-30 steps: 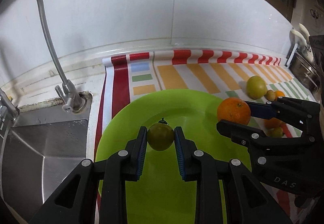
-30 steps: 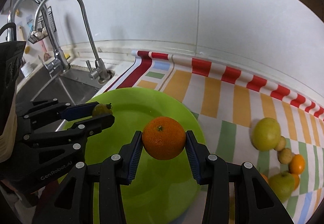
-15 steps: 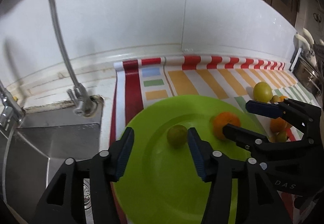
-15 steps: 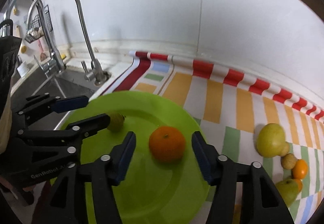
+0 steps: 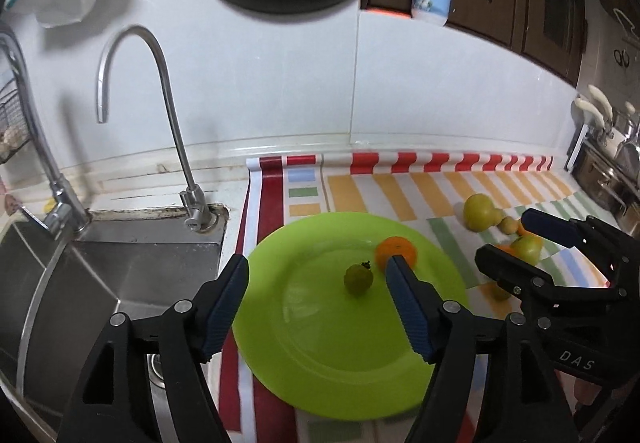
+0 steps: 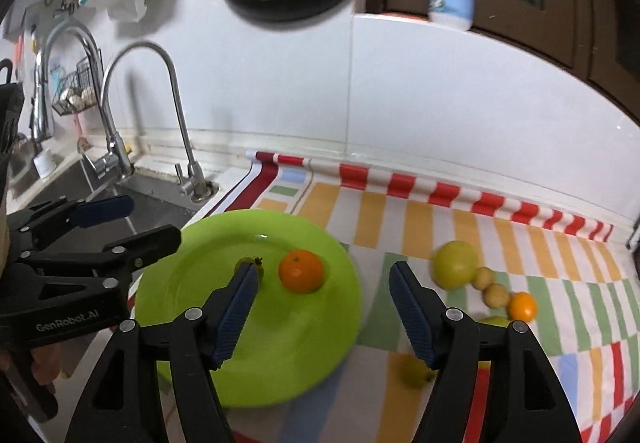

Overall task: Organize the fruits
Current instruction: 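Open both grippers to release the tomato and orange onto the plate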

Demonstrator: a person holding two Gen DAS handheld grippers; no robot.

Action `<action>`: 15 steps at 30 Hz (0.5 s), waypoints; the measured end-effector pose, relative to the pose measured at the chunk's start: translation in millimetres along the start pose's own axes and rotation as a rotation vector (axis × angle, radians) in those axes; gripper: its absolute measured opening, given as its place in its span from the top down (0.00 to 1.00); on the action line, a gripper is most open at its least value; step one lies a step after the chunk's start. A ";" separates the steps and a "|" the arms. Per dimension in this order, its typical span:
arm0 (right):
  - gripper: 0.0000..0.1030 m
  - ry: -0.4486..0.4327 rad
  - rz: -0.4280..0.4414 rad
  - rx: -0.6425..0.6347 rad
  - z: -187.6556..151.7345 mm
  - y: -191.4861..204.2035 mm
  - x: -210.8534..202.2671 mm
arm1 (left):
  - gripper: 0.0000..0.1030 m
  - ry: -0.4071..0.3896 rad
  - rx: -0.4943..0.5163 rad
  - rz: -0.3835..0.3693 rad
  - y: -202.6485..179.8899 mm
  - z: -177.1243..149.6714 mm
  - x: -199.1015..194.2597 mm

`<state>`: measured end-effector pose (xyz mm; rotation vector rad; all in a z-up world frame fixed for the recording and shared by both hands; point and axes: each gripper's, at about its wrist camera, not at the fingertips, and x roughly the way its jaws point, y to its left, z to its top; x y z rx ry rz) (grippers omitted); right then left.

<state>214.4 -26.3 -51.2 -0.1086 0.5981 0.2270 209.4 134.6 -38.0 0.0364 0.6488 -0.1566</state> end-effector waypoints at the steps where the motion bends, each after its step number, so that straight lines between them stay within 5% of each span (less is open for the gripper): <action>1: 0.32 -0.005 -0.003 0.003 -1.7 -3.1 -6.2 | 0.28 -0.004 -0.003 0.001 -4.6 -1.5 -5.5; 15: 0.31 -0.094 -0.034 0.027 -26.7 -55.8 -84.6 | 0.17 -0.083 0.016 -0.002 -74.3 -13.0 -57.1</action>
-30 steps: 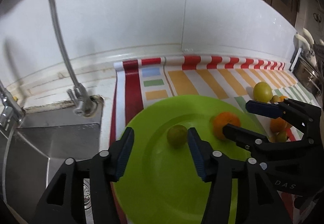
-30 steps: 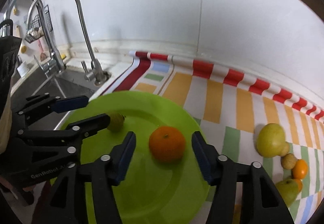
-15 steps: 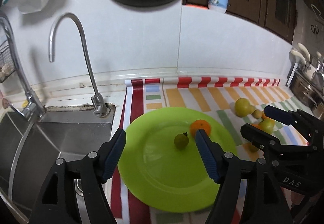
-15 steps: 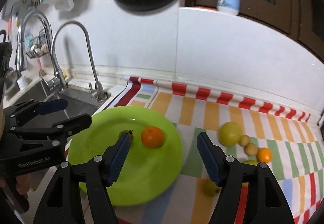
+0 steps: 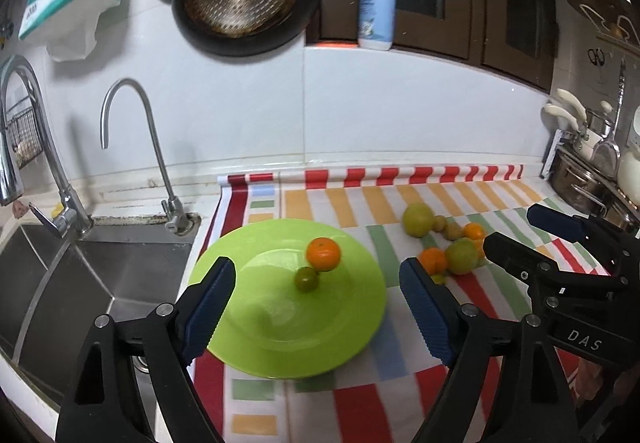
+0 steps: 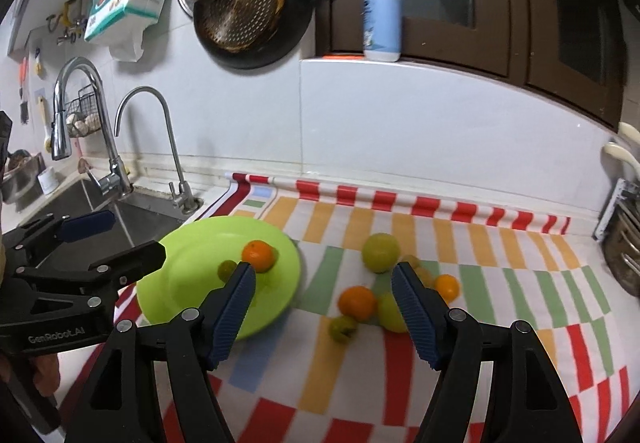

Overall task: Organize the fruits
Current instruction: 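Open both grippers to release the tomato and orange onto the plate, then grasp a green tomato with the left gripper while the right grasps the large green fruit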

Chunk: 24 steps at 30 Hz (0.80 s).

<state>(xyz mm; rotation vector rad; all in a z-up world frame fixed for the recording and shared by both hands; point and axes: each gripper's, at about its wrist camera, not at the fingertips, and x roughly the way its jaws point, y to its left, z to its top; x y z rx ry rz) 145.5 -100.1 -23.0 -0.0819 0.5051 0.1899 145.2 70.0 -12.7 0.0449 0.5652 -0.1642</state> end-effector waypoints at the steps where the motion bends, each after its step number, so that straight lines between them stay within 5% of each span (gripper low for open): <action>1: 0.31 -0.003 -0.001 0.000 -1.4 -3.9 -3.3 | 0.17 -0.008 0.001 0.000 -6.2 -0.3 -2.9; 13: 0.31 -0.012 -0.004 -0.052 -21.5 -55.9 -27.6 | 0.17 -0.037 0.042 0.009 -68.0 -9.5 -9.7; 24: 0.31 0.015 0.044 -0.178 -28.0 -83.9 -9.1 | 0.17 -0.017 0.096 0.018 -105.8 -20.1 15.0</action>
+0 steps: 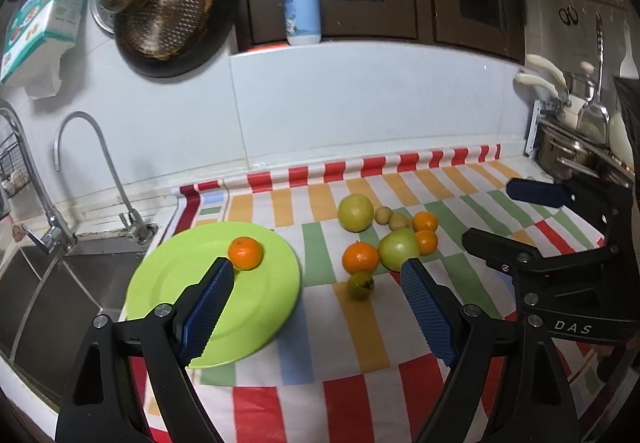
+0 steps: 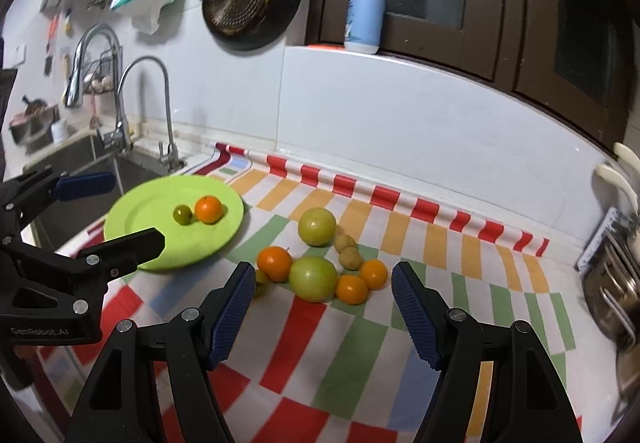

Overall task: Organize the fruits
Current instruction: 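Grasp a green tomato with the left gripper while the right grasps the large green fruit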

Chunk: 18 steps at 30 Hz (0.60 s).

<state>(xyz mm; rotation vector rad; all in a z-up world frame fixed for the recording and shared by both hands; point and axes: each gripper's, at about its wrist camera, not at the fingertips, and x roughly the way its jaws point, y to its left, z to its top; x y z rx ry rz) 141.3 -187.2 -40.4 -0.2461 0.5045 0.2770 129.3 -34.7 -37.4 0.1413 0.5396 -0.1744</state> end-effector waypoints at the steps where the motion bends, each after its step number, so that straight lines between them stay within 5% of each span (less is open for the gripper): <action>1: 0.31 0.006 0.009 -0.011 -0.3 -1.1 3.8 | 0.17 0.005 0.004 -0.006 -3.1 -1.0 4.1; 18: 0.31 0.114 0.137 -0.183 -14.3 -1.7 85.4 | 0.42 0.152 0.025 -0.067 -16.8 -23.6 79.0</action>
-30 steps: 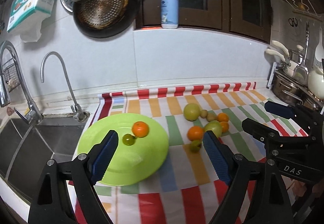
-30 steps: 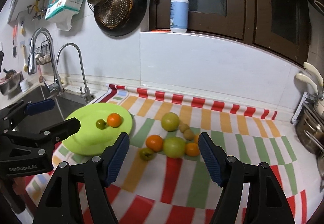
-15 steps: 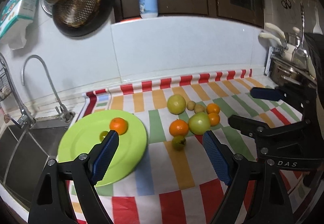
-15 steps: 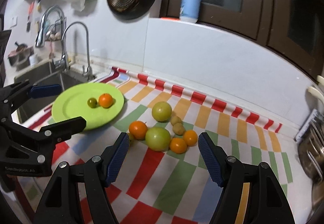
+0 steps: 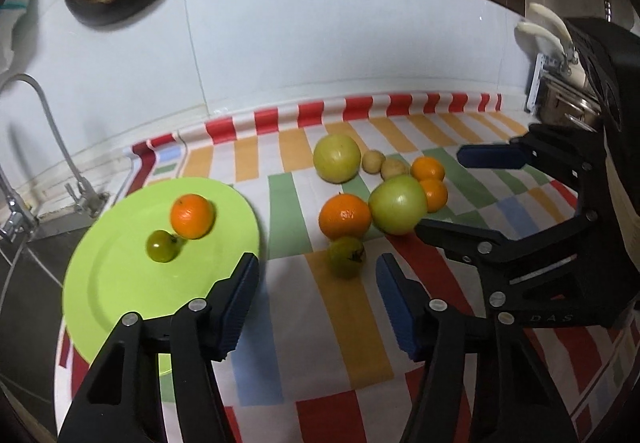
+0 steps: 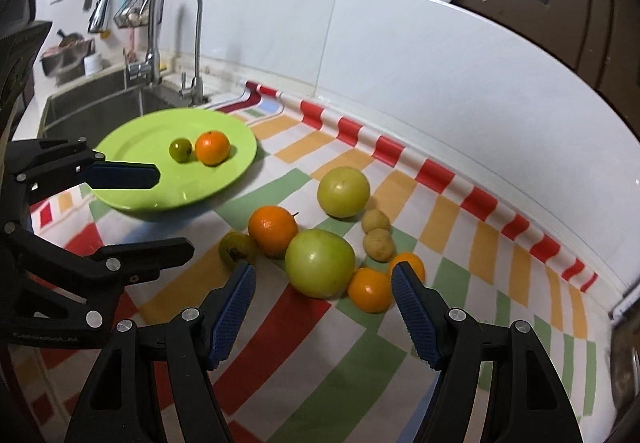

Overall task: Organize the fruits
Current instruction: 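Grasp a green tomato with the left gripper while the right grasps the large green fruit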

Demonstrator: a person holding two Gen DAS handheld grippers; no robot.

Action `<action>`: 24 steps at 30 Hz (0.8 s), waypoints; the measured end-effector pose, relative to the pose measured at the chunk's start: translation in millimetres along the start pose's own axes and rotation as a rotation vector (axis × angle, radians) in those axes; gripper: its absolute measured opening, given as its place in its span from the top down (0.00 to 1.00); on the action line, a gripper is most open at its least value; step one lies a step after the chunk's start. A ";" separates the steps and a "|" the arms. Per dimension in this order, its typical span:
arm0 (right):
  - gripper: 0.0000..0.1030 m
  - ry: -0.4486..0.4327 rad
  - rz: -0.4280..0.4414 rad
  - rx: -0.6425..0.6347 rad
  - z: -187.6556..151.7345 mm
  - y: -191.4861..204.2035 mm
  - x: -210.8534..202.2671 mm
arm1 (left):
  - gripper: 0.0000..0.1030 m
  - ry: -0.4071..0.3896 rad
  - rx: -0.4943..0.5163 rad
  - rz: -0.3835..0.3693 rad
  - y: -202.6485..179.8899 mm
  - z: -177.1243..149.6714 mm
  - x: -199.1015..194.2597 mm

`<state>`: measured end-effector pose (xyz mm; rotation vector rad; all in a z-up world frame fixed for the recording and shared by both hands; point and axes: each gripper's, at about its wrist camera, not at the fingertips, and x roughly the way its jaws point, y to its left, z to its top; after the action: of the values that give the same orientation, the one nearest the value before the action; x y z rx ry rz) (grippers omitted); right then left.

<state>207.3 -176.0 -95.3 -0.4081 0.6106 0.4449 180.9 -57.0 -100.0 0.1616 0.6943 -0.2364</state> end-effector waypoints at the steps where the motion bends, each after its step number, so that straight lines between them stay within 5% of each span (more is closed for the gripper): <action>1: 0.31 0.003 0.004 -0.009 0.1 0.1 3.7 | 0.43 0.011 0.003 -0.007 -0.6 -0.5 5.3; 11: 0.33 0.044 0.030 -0.075 0.4 -2.4 33.7 | 0.53 0.076 0.021 -0.080 -5.1 0.4 36.2; 24: 0.49 0.064 0.081 -0.084 3.1 -3.4 52.2 | 0.70 0.106 0.001 -0.138 -0.1 10.7 54.9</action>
<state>248.6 -162.9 -124.7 -0.4798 0.6735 0.5378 228.2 -68.4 -127.5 0.1277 0.8120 -0.3626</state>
